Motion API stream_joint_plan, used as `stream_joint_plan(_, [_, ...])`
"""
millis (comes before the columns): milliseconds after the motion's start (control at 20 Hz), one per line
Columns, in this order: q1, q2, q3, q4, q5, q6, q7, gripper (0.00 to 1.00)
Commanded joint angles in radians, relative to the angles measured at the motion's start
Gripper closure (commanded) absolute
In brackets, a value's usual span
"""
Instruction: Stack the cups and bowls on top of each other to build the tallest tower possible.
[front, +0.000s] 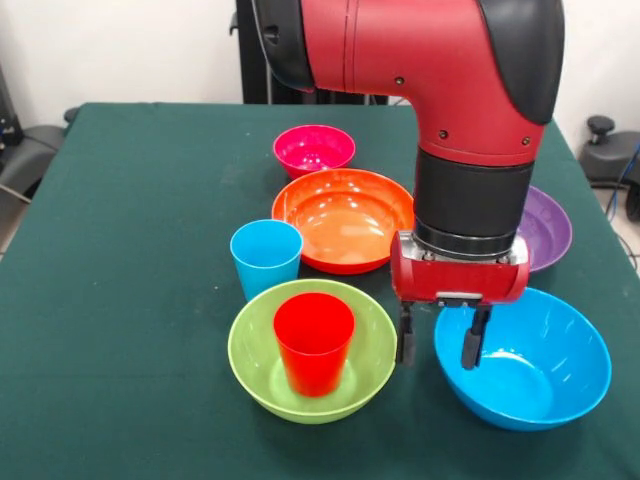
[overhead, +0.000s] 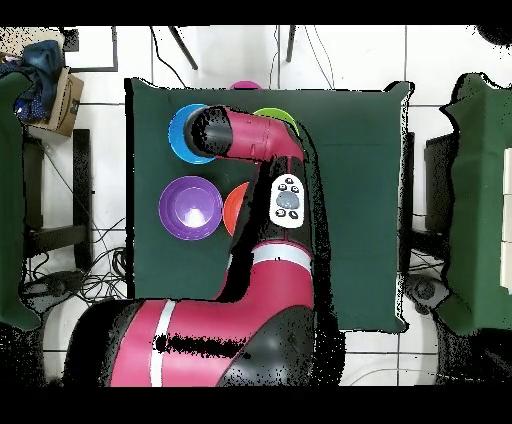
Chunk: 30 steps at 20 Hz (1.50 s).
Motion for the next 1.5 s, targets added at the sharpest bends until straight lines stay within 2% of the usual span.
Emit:
stream_joint_plan(50, [0.005, 0.037, 0.155, 0.039, -0.013, -0.041, 0.074, 0.00])
stream_joint_plan(500, [0.024, 0.096, 0.157, -0.023, -0.017, -0.036, 0.077, 0.00])
stream_joint_plan(650, [0.033, 0.126, 0.162, -0.053, -0.020, -0.001, 0.060, 0.00])
stream_joint_plan(1000, [0.016, 0.142, 0.210, -0.052, -0.040, 0.007, -0.003, 0.00])
stream_joint_plan(1500, [0.018, 0.244, 0.235, -0.181, -0.052, 0.094, -0.063, 0.00])
